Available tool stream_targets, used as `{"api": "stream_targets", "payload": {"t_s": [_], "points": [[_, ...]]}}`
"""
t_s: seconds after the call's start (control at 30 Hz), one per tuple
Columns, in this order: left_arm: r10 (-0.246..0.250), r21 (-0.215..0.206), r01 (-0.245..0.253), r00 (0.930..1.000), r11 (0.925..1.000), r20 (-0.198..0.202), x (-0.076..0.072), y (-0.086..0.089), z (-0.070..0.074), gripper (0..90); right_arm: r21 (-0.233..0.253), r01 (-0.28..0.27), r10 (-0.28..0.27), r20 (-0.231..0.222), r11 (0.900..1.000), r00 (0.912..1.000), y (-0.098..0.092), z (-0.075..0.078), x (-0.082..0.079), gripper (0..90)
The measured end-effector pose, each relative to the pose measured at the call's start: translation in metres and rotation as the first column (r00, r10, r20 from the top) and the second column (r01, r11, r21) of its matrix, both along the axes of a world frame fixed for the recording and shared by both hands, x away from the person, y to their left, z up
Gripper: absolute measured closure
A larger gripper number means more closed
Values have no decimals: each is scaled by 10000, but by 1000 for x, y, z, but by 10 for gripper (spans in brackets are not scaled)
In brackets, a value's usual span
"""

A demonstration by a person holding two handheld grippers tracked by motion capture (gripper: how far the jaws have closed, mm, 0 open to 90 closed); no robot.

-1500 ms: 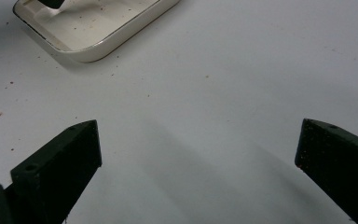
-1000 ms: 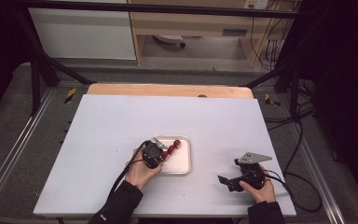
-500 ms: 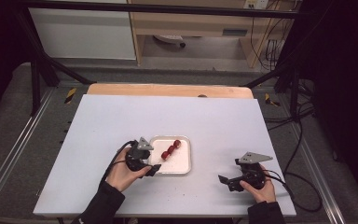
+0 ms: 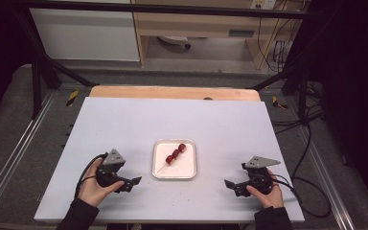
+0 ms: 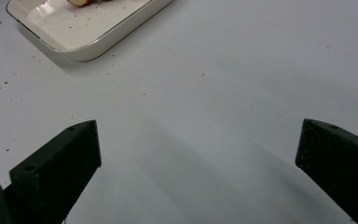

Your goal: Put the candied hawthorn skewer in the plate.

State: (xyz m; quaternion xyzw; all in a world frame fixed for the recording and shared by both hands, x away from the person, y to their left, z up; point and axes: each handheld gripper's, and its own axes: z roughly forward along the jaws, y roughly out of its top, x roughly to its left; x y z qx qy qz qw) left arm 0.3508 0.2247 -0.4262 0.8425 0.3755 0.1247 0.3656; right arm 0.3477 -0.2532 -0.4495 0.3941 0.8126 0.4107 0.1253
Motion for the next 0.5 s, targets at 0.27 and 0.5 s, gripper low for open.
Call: {"api": "stream_targets", "payload": {"t_s": [0.27,0.5], "points": [[717,-456,-702,9969,9965,330,-13,30,-10,98,-137,-27,26,-59,9999,10000,1,-2,0,7],[725,-620,-699,9965,9956,414,-18,38,-18,99,-163,-93,91,-140,9998,9999,2,-2,0,7]]}}
